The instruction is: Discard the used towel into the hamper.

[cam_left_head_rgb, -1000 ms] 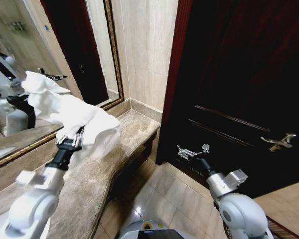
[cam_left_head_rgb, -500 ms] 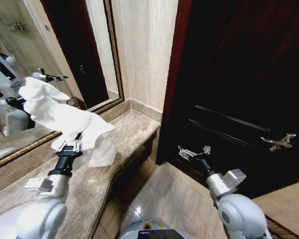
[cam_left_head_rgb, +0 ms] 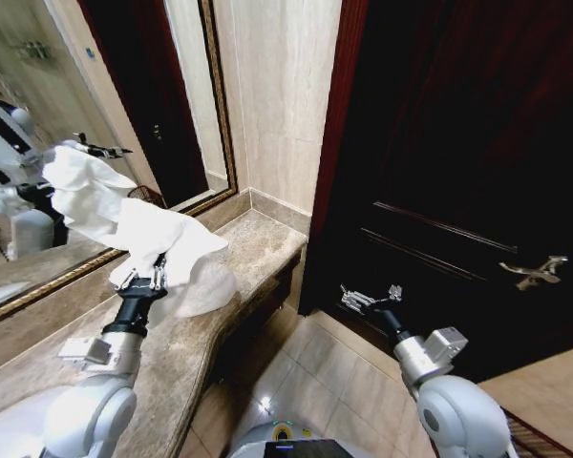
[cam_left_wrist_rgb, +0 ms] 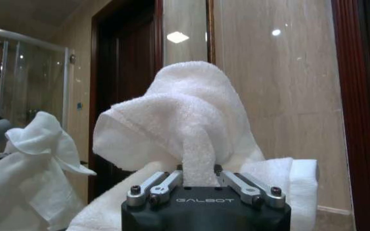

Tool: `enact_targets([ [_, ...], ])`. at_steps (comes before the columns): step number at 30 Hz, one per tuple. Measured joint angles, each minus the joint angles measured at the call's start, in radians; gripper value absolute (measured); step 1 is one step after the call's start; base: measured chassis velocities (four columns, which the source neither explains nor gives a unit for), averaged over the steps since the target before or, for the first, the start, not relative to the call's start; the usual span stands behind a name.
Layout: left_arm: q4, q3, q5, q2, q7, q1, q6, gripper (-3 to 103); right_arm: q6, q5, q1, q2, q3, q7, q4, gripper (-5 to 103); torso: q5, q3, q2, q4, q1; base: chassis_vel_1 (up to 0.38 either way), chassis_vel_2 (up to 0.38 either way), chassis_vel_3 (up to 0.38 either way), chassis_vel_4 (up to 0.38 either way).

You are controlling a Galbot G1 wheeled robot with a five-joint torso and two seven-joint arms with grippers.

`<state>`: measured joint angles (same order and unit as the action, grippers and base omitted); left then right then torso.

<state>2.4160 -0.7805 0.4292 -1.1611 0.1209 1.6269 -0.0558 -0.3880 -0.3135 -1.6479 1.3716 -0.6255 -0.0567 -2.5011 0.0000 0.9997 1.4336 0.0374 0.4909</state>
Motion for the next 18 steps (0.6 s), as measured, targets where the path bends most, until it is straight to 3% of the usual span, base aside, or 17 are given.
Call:
enact_targets([
  [7, 0.001, 0.009, 0.002, -0.002, 0.004, -0.006, 0.005, 14, 0.0, 0.001, 0.001, 0.0, 0.001, 0.0, 0.0, 100, -0.0006, 0.0, 0.0, -0.0002, 0.0, 0.105, -0.122, -0.119, 0.116],
  [18, 0.02, 0.012, 0.003, 0.002, 0.001, -0.004, 0.009, 14, 0.003, 0.001, -0.004, 0.006, 0.002, -0.002, 0.001, 100, 0.0002, 0.0, 0.0, -0.0002, -0.001, 0.225, -0.219, -0.209, 0.218],
])
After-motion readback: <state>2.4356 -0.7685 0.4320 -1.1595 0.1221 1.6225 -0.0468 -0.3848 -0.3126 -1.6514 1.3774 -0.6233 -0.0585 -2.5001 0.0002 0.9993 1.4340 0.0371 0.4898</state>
